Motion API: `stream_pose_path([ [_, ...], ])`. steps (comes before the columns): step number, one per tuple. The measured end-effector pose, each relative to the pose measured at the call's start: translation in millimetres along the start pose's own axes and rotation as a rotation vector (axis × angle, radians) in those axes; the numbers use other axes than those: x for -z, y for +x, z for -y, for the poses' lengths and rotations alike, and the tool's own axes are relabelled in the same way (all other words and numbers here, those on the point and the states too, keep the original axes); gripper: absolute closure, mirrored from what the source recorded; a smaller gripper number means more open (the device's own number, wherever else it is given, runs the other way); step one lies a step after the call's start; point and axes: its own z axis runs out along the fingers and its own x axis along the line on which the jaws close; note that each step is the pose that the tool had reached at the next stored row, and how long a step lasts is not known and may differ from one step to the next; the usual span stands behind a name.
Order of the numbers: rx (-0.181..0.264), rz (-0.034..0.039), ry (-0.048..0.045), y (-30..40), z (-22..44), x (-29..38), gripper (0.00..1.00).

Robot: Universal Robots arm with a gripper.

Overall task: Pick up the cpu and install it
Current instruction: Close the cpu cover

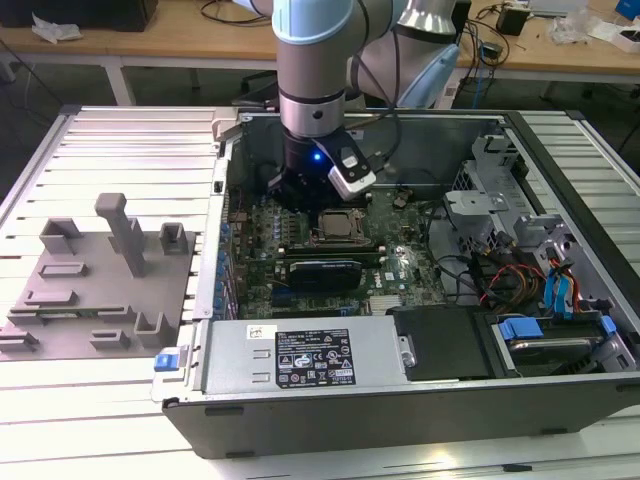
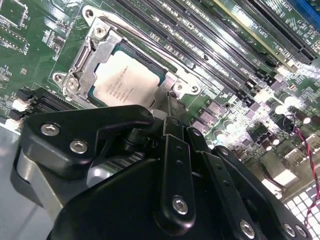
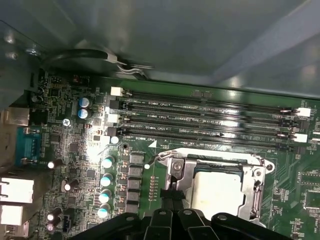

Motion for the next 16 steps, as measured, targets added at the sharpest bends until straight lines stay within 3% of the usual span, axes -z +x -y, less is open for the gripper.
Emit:
stream_pose_path([
  [4, 0.0, 0.0, 0.0004, -0.3, 0.2, 7.0, 0.89],
  [5, 0.0, 0.0, 0.0005, -0.4, 0.3, 10.1, 0.89],
  [7, 0.0, -0.0001, 0.0007, -1.0, 0.7, 23.0, 0.89],
  [8, 0.0, 0.0, 0.0006, -1.2, 0.7, 24.1, 0.89],
  [12, 0.0, -0.0085, -0.0001, -18.4, 3.1, 23.3, 0.89],
  [13, 0.001, -0.0156, -0.0008, -27.7, 4.5, 22.9, 0.89],
  [14, 0.001, -0.0206, -0.0013, -32.5, 5.2, 22.7, 0.89],
  [16, 0.001, -0.0228, -0.0013, -34.6, 5.5, 23.7, 0.89],
])
